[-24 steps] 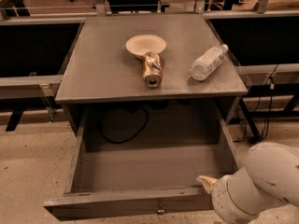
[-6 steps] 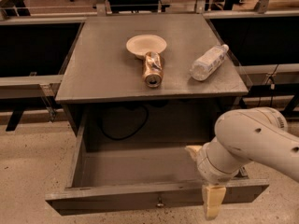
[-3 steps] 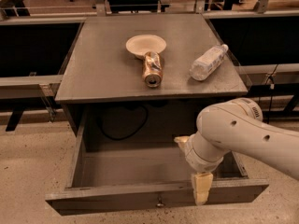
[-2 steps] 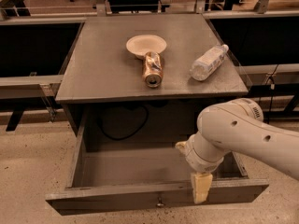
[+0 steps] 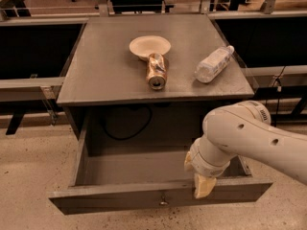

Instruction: Close top drawer

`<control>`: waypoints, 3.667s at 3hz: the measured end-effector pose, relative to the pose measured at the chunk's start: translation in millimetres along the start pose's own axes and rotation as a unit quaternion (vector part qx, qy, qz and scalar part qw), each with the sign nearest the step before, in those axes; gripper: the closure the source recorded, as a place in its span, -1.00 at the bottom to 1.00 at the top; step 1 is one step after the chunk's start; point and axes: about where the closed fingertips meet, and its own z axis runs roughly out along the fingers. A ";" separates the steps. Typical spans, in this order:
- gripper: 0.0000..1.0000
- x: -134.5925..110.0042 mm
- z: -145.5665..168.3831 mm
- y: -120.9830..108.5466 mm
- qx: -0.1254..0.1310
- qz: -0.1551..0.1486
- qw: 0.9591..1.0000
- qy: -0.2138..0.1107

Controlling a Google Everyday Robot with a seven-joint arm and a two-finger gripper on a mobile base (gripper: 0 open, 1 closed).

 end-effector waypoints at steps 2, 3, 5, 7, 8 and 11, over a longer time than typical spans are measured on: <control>-0.18 0.0 0.0 0.0 0.000 0.000 1.000 0.000; -0.55 0.0 0.0 0.0 0.000 0.000 1.000 0.000; -1.00 -5.7 -11.0 2.0 0.000 -0.002 1.000 -0.010; -0.23 -28.3 -33.6 43.8 -0.009 0.009 0.999 -0.035; 0.23 -32.2 -28.6 62.6 -0.002 0.015 0.999 -0.030; 0.09 -32.5 -39.5 64.3 0.005 0.022 0.999 -0.035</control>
Offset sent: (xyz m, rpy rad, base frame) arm 0.0000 0.0000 0.0000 0.0000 0.0000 0.0000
